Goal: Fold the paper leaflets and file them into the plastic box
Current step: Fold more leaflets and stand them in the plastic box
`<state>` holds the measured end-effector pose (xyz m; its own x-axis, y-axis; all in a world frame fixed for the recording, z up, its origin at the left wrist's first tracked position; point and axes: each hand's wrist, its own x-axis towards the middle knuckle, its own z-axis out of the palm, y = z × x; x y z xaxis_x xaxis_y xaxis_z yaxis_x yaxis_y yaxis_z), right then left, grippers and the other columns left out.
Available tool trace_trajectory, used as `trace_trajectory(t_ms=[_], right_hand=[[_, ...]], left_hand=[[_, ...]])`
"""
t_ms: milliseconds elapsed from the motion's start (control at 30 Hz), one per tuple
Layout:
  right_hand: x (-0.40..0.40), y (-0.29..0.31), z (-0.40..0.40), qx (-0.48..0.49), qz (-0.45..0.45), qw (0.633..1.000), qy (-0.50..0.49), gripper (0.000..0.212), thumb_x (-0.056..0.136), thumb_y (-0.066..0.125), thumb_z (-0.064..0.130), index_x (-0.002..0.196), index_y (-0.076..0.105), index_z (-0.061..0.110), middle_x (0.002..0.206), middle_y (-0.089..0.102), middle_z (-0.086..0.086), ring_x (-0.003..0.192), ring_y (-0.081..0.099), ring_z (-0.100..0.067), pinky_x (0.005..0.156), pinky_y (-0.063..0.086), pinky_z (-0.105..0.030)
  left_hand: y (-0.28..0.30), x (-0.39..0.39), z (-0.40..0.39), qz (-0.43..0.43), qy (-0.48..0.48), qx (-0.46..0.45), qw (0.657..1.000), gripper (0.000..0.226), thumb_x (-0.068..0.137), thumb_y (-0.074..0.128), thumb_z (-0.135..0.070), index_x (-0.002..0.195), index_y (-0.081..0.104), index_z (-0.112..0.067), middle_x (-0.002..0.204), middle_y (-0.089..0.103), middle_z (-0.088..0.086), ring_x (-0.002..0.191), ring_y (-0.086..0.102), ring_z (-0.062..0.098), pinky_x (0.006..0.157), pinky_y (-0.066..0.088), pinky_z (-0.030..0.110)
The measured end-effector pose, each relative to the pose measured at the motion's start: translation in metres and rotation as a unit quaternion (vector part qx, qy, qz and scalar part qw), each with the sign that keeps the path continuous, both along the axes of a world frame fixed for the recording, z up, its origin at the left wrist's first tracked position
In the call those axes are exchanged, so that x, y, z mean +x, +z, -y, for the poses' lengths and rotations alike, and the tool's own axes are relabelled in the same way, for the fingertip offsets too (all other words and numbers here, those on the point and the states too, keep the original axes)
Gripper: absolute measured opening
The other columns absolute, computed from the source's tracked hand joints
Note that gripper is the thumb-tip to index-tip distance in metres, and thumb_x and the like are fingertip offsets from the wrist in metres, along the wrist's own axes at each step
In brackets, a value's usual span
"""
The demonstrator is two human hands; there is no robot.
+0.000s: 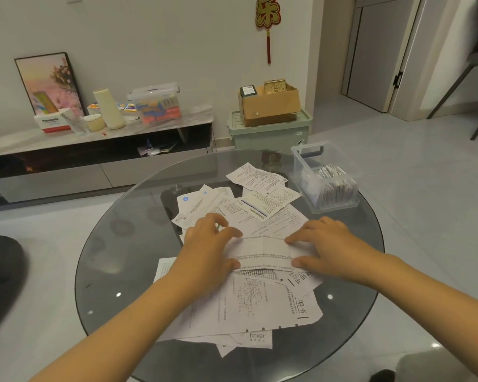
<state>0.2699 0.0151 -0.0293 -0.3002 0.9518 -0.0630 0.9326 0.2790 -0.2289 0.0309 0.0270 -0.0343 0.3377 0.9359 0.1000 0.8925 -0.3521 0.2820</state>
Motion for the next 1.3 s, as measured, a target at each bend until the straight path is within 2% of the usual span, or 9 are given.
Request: trace_trajectory(t_ms=[133, 233, 367, 500, 633, 733, 933, 1133, 1300], right_hand=[[-0.002, 0.005, 0.006, 0.005, -0.052, 0.998, -0.044, 0.036, 0.082, 0.064, 0.045, 0.116, 0.057, 0.035, 0.107, 0.056, 0.01, 0.098, 0.047, -0.01, 0.086, 0.036, -0.023], [-0.003, 0.006, 0.015, -0.041, -0.099, 0.993, -0.053, 0.03, 0.077, 0.071, 0.04, 0.104, 0.06, 0.031, 0.091, 0.059, 0.013, 0.084, 0.055, -0.007, 0.076, 0.049, -0.027], [-0.007, 0.006, 0.023, -0.093, -0.146, 0.985, -0.008, 0.03, 0.074, 0.075, 0.036, 0.098, 0.057, 0.037, 0.086, 0.06, 0.013, 0.076, 0.055, -0.003, 0.073, 0.049, -0.024], [-0.01, 0.008, 0.028, -0.116, -0.11, 0.985, 0.07, 0.042, 0.076, 0.074, 0.038, 0.115, 0.057, 0.041, 0.098, 0.05, 0.015, 0.084, 0.048, -0.001, 0.075, 0.039, -0.013], [-0.01, 0.01, 0.03, -0.116, -0.068, 0.984, 0.115, 0.052, 0.076, 0.073, 0.042, 0.124, 0.054, 0.043, 0.112, 0.04, 0.018, 0.106, 0.036, -0.002, 0.087, 0.033, -0.018], [-0.01, 0.013, 0.031, -0.103, -0.058, 0.983, 0.143, 0.049, 0.077, 0.072, 0.043, 0.123, 0.055, 0.044, 0.121, 0.041, 0.022, 0.112, 0.031, 0.001, 0.094, 0.032, -0.019], [-0.012, 0.016, 0.04, -0.059, -0.023, 0.982, 0.176, 0.029, 0.083, 0.065, 0.041, 0.112, 0.065, 0.039, 0.132, 0.047, 0.023, 0.12, 0.036, 0.0, 0.099, 0.033, -0.019], [-0.01, 0.017, 0.042, -0.059, -0.067, 0.986, 0.138, 0.016, 0.087, 0.056, 0.036, 0.094, 0.069, 0.028, 0.103, 0.067, 0.013, 0.097, 0.057, -0.005, 0.087, 0.047, -0.03], [-0.012, 0.02, 0.04, -0.068, -0.131, 0.984, 0.102, 0.015, 0.091, 0.054, 0.032, 0.079, 0.053, 0.04, 0.092, 0.065, 0.018, 0.091, 0.058, 0.0, 0.085, 0.047, -0.024]], left_hand=[[-0.003, 0.009, 0.007, 0.028, -0.043, -0.016, 0.999, 0.026, 0.089, 0.057, -0.042, 0.114, 0.06, -0.035, 0.109, 0.039, -0.018, 0.107, 0.037, 0.014, 0.095, 0.035, 0.026], [-0.007, 0.006, 0.008, 0.015, -0.07, -0.068, 0.995, 0.041, 0.088, 0.05, -0.053, 0.125, 0.053, -0.034, 0.12, 0.042, -0.017, 0.115, 0.04, 0.013, 0.101, 0.038, 0.033], [-0.007, 0.003, 0.008, -0.005, -0.097, -0.104, 0.99, 0.055, 0.088, 0.047, -0.06, 0.137, 0.041, -0.036, 0.14, 0.032, -0.018, 0.13, 0.031, 0.012, 0.111, 0.029, 0.035], [-0.006, 0.004, 0.01, -0.006, -0.137, -0.13, 0.982, 0.055, 0.087, 0.056, -0.052, 0.138, 0.038, -0.042, 0.149, 0.022, -0.019, 0.136, 0.024, 0.006, 0.114, 0.026, 0.032], [-0.005, 0.004, 0.012, 0.024, -0.153, -0.122, 0.98, 0.041, 0.086, 0.062, -0.044, 0.127, 0.053, -0.043, 0.13, 0.035, -0.021, 0.122, 0.035, -0.003, 0.105, 0.034, 0.023], [-0.002, 0.003, 0.013, 0.023, -0.166, -0.133, 0.977, 0.041, 0.084, 0.063, -0.047, 0.125, 0.057, -0.041, 0.125, 0.04, -0.024, 0.117, 0.038, -0.006, 0.102, 0.033, 0.018], [0.002, 0.001, 0.015, 0.004, -0.183, -0.183, 0.966, 0.062, 0.076, 0.068, -0.055, 0.133, 0.05, -0.039, 0.146, 0.03, -0.028, 0.135, 0.022, -0.01, 0.116, 0.02, 0.023], [0.003, -0.003, 0.014, 0.015, -0.178, -0.232, 0.956, 0.073, 0.065, 0.074, -0.062, 0.132, 0.048, -0.045, 0.144, 0.024, -0.038, 0.136, 0.015, -0.014, 0.119, 0.015, 0.03], [0.005, 0.002, 0.018, 0.023, -0.173, -0.201, 0.964, 0.071, 0.064, 0.074, -0.063, 0.129, 0.053, -0.041, 0.143, 0.03, -0.034, 0.135, 0.021, -0.013, 0.117, 0.02, 0.027]])
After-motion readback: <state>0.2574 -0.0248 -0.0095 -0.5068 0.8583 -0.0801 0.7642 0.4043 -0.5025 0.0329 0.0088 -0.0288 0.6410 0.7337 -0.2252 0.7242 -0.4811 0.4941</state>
